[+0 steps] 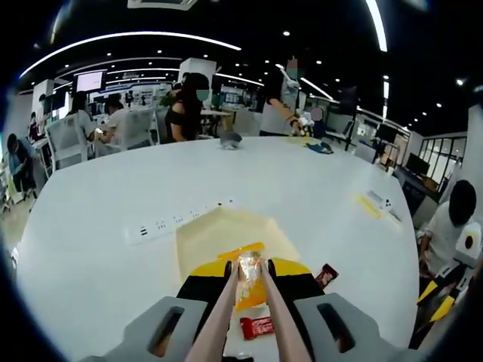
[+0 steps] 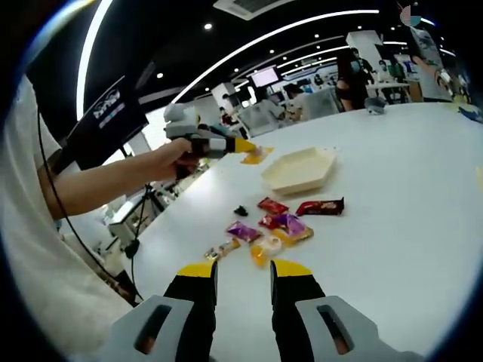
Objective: Place the target food into the container with the food tongs after gripping and lifting it, then release it inside without dropping or visibly crushing the food.
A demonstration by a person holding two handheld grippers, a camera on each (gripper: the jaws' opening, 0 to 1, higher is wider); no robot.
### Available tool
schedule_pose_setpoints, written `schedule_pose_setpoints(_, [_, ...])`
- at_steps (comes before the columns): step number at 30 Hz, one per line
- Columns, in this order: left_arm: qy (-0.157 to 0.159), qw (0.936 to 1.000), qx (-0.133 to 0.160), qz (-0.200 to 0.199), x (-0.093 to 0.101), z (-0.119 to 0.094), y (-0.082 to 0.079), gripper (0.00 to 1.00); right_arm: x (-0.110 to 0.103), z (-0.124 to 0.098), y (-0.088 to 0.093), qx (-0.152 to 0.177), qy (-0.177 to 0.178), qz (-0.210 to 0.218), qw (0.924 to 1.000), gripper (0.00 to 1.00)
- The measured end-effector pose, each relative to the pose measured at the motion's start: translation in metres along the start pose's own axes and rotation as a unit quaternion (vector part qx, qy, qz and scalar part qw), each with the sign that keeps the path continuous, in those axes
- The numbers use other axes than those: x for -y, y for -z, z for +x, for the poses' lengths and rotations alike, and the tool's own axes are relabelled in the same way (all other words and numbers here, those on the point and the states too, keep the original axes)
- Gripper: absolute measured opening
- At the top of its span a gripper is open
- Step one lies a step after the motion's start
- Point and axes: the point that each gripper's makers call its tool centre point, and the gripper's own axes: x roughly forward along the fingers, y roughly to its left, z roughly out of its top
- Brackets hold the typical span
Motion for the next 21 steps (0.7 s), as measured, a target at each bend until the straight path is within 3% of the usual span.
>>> schedule_pose_setpoints(8, [-0.002,1.0,-0.003,0.001,-0.002,0.009,0.0,0.17,0.002,-0.005,0.0,0.005,0.006,0.002,1.0,0.27])
schedule_pose_setpoints(21, [-0.007,0.9998,-0.016,0.001,-0.019,0.042,0.002,0.17,0.005,-0.005,0.005,-0.003,0.009,0.012,0.9999,0.27])
